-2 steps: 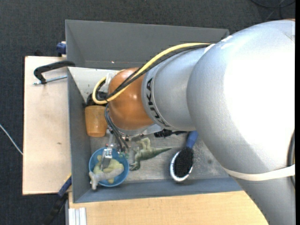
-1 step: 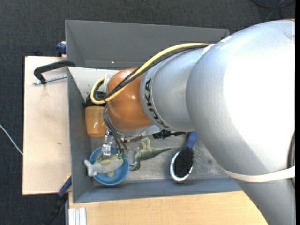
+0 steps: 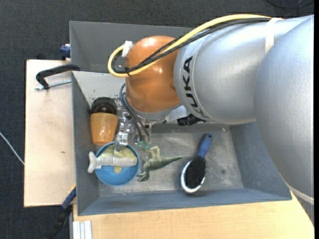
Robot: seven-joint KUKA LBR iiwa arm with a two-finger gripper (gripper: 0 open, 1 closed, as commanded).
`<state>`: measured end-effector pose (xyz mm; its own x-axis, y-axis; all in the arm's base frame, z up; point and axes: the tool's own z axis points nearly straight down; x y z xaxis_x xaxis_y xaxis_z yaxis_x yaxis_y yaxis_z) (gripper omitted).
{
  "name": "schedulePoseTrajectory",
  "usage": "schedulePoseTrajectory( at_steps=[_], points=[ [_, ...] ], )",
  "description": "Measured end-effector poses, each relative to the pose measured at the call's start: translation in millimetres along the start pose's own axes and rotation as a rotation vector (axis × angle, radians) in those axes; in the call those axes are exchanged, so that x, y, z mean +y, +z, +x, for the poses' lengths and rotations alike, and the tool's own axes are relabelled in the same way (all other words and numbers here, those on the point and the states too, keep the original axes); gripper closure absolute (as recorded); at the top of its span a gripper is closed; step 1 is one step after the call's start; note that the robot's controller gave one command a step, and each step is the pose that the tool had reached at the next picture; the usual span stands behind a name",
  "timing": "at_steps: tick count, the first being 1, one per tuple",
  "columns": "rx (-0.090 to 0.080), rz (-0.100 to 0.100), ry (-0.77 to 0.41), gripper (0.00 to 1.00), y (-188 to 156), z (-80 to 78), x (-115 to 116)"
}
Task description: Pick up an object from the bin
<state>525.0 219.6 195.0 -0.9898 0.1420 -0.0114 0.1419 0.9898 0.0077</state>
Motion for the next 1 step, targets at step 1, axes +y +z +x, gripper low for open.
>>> schedulePoseTrajectory(
  at_steps=[1],
  points=[
    [0.003, 0.001, -0.361, 1.00, -49.3, 23.9, 6.9]
  ],
)
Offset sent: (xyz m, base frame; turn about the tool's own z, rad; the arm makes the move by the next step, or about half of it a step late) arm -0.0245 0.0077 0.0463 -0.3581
